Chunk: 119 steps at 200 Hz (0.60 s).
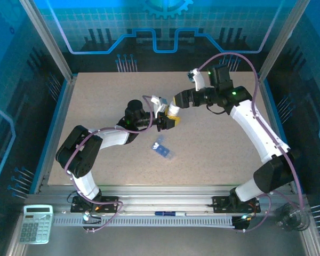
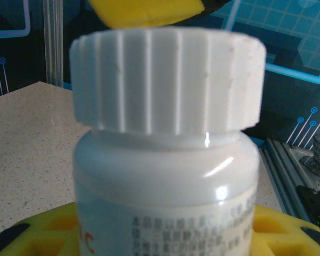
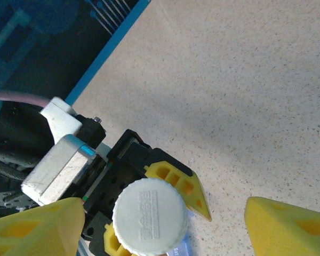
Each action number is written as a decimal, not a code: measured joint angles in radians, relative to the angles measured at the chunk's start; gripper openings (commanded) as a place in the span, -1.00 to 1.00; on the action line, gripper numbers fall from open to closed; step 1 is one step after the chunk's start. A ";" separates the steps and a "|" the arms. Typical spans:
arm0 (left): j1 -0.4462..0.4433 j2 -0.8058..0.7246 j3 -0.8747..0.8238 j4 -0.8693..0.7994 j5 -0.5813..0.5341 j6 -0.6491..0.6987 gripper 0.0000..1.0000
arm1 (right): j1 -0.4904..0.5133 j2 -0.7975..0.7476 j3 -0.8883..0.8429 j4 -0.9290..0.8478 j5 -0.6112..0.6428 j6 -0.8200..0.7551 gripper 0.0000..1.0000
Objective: Sort the pills into containers
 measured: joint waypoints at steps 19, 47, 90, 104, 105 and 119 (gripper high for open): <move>0.000 0.000 0.000 0.000 0.000 0.000 -1.00 | 0.009 0.024 0.011 -0.018 -0.004 -0.018 0.52; 0.000 0.000 0.000 0.000 0.000 0.000 -1.00 | 0.014 0.048 0.018 -0.036 -0.013 -0.030 0.44; 0.000 0.000 0.000 0.000 0.000 0.000 -1.00 | 0.024 0.077 0.036 -0.040 -0.024 -0.032 0.30; 0.000 0.000 0.000 0.000 0.000 0.000 -1.00 | 0.028 0.086 0.040 -0.040 -0.024 -0.033 0.23; 0.000 0.000 0.000 0.000 0.000 0.000 -1.00 | 0.028 0.086 0.040 -0.040 -0.025 -0.033 0.22; 0.000 0.000 0.000 -0.001 -0.004 0.000 -1.00 | 0.034 0.090 0.040 -0.043 -0.029 -0.035 0.06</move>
